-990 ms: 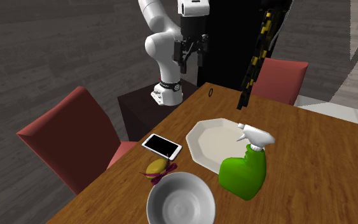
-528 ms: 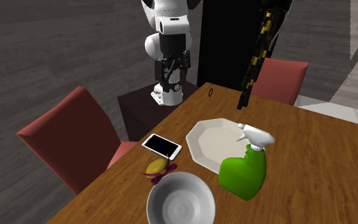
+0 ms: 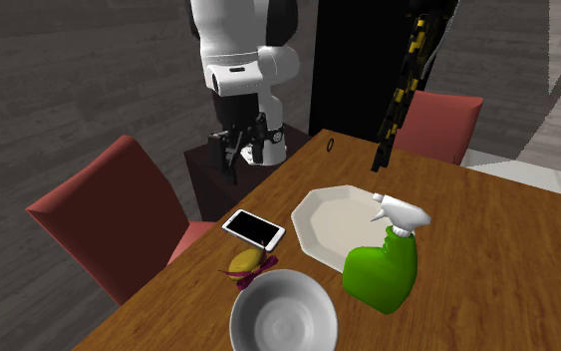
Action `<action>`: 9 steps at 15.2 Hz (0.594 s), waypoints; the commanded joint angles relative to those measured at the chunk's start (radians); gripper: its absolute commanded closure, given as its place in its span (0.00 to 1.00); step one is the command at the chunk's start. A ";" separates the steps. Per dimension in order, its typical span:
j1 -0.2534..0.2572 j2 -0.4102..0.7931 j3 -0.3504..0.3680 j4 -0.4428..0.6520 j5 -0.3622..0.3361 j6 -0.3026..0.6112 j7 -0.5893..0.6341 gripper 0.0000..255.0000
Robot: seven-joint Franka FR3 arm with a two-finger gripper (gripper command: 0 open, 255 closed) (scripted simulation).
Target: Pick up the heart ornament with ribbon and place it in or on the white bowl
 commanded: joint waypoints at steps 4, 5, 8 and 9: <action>0.139 0.203 -0.212 0.110 0.130 0.127 -0.270 0.00; 0.180 0.254 -0.264 0.137 0.185 0.148 -0.339 0.00; 0.247 0.348 -0.343 0.171 0.305 0.184 -0.461 0.00; 0.258 0.369 -0.354 0.168 0.333 0.197 -0.481 0.00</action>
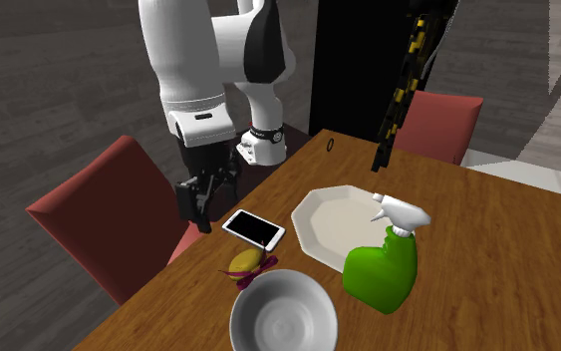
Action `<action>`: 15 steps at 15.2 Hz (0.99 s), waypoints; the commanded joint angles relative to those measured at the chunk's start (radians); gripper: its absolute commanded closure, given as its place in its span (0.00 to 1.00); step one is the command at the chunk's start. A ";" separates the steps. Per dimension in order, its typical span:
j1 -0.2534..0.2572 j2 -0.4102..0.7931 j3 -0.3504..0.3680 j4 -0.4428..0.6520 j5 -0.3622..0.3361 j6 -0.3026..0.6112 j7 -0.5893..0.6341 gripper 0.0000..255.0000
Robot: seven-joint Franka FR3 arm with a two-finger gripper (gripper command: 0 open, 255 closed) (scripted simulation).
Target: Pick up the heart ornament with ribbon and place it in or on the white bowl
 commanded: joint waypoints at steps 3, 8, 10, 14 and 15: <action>0.048 0.102 -0.049 0.000 0.144 0.052 -0.109 0.00; 0.050 0.172 -0.047 -0.001 0.255 0.077 -0.188 0.00; 0.050 0.172 -0.047 -0.001 0.255 0.076 -0.188 0.00; 0.050 0.172 -0.047 -0.001 0.255 0.076 -0.187 1.00; 0.050 0.172 -0.047 -0.001 0.255 0.076 -0.187 1.00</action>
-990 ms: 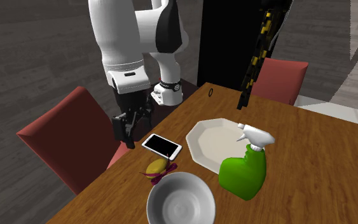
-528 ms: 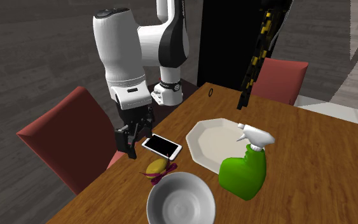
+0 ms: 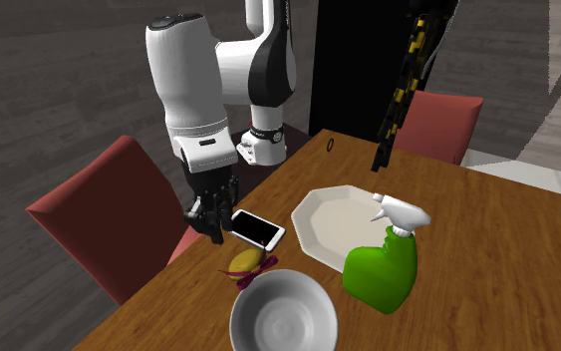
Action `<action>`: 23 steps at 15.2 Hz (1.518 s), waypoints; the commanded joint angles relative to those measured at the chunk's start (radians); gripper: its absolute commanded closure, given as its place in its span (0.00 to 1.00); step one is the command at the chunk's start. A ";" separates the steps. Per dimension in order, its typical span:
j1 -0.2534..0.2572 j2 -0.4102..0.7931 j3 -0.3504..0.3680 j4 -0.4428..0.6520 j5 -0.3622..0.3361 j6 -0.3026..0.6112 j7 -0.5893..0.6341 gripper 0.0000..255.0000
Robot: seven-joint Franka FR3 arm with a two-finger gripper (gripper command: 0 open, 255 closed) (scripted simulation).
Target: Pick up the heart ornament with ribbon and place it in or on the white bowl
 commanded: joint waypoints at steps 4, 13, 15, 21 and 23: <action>0.000 0.000 0.000 0.000 0.000 0.000 0.000 1.00; 0.095 -0.038 0.032 -0.033 -0.358 0.109 0.037 0.00; 0.114 -0.056 0.063 -0.059 -0.556 0.154 0.083 0.00; 0.067 0.103 0.117 -0.057 -0.286 0.255 -0.110 0.00; 0.031 0.136 0.157 -0.053 -0.226 0.275 -0.153 0.00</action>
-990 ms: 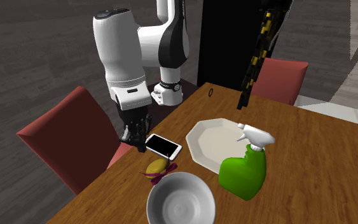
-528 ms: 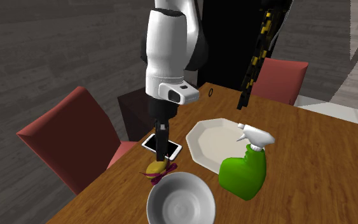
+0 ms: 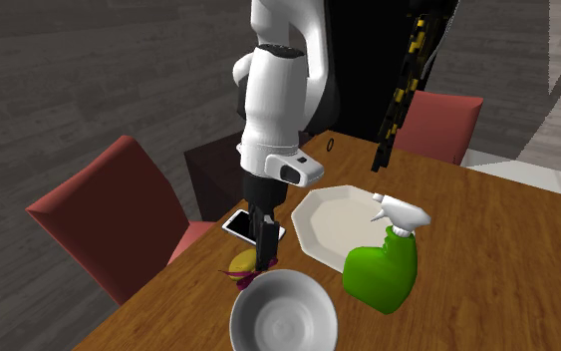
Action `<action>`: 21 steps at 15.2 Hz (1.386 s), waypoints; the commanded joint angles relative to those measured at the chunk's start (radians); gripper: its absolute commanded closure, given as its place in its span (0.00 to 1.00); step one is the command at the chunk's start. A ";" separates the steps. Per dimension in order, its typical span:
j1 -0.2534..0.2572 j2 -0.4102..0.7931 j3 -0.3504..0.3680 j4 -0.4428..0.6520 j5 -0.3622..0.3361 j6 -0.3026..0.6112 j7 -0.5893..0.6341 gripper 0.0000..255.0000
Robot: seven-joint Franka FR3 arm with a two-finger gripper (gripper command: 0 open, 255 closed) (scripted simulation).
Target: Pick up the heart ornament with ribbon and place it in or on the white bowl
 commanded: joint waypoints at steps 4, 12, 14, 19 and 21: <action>-0.016 0.015 0.018 0.000 0.026 0.011 -0.018 0.00; -0.016 0.015 0.018 0.000 0.026 0.011 -0.018 1.00; -0.016 0.015 0.018 0.000 0.026 0.011 -0.018 1.00; 0.018 -0.019 -0.022 0.005 -0.030 -0.017 0.019 1.00; 0.047 -0.055 -0.056 0.011 -0.090 -0.047 0.059 1.00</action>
